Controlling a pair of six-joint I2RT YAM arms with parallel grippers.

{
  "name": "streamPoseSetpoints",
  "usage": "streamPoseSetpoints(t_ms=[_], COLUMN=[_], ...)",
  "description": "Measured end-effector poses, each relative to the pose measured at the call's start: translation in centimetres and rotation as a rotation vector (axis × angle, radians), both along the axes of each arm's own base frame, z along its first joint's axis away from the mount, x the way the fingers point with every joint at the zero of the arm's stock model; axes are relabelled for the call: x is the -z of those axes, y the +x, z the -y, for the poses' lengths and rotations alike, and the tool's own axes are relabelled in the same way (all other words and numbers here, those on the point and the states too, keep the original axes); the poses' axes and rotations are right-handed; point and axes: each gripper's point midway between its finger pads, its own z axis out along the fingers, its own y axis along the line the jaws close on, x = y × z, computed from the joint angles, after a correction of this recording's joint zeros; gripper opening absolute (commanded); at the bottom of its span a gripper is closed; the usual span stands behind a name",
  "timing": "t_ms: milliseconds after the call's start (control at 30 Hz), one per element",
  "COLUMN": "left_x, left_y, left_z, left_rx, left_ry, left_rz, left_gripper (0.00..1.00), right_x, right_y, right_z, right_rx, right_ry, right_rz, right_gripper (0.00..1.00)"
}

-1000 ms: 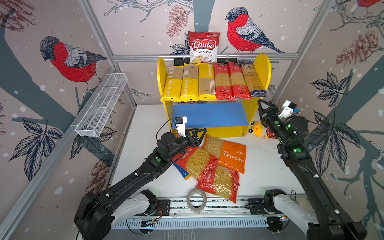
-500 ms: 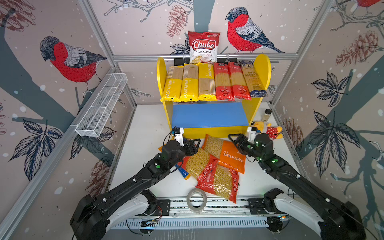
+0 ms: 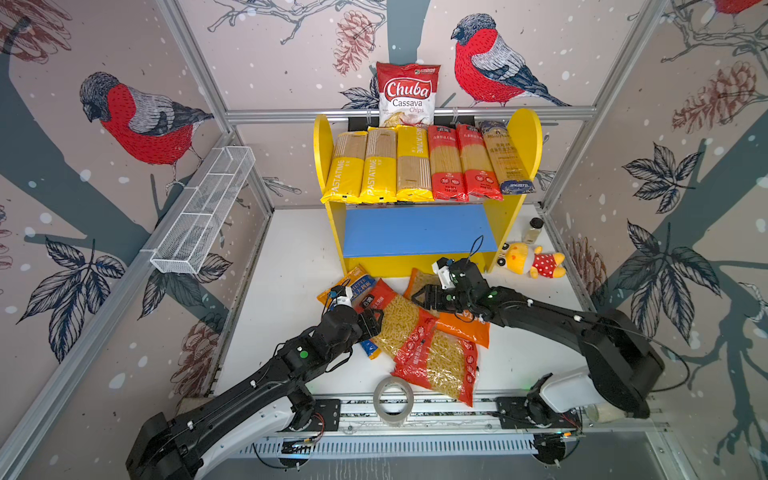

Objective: Place and organize the pasta boxes and bags onto the shelf
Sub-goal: 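Lower both grippers to the red fusilli bag on the table, then grasp the red fusilli bag with both grippers and lift it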

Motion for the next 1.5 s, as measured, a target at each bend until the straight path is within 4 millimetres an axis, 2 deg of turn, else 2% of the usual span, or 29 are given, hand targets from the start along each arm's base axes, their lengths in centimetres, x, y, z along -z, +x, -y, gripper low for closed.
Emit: streamPoseSetpoints(t_ms=[133,300,400,500,700,833,900,967,1100,1233,1333,1433,1500], left_x=[2.5,4.5,4.2,3.1,1.5,-0.2,-1.5,-2.4,-2.0,0.1,2.2,3.4,3.7], left_y=[-1.0,-1.3,-0.8,0.1,3.7,5.0,5.5,5.5,4.7,3.1,1.3,0.6,0.6], left_z=[0.0,0.7,1.3,1.8,1.0,1.2,1.2,0.8,-0.3,-0.7,0.1,0.9,1.5], left_rx=[-0.004,0.007,0.012,0.026,-0.019,0.009,0.011,0.004,-0.010,-0.005,0.038,0.050,0.060], left_ry=[0.014,0.005,0.002,0.003,-0.004,0.000,0.002,0.010,0.049,0.065,0.063,0.054,0.048], left_rz=[-0.066,-0.109,-0.102,-0.067,-0.003,0.033,0.065,0.082,0.057,-0.009,-0.062,-0.101,-0.102], left_gripper=[0.75,0.72,0.71,0.69,0.68,0.69,0.69,0.70,0.73,0.74,0.73,0.71,0.67], right_x=[2.0,2.6,2.3,1.8,0.3,-0.1,-0.4,-0.5,0.2,0.3,1.1,1.7,2.2], right_y=[-0.4,-1.1,-2.0,-3.2,-6.2,-8.1,-7.9,-6.8,-4.2,-3.3,-3.2,-3.0,-3.1], right_z=[0.0,-0.6,-0.7,-0.5,-0.3,-0.1,0.4,1.3,3.1,1.9,0.5,-0.7,-1.4], right_rx=[-0.027,-0.066,-0.097,-0.116,-0.160,-0.194,-0.175,-0.132,-0.031,-0.042,-0.073,-0.093,-0.105], right_ry=[-0.040,-0.010,0.028,0.080,0.169,0.200,0.211,0.221,0.214,0.194,0.164,0.150,0.144], right_rz=[-0.032,-0.062,-0.087,-0.134,-0.205,-0.244,-0.253,-0.243,-0.238,-0.226,-0.224,-0.227,-0.227], right_gripper=[0.72,0.67,0.64,0.63,0.60,0.60,0.61,0.61,0.65,0.66,0.66,0.60,0.53])
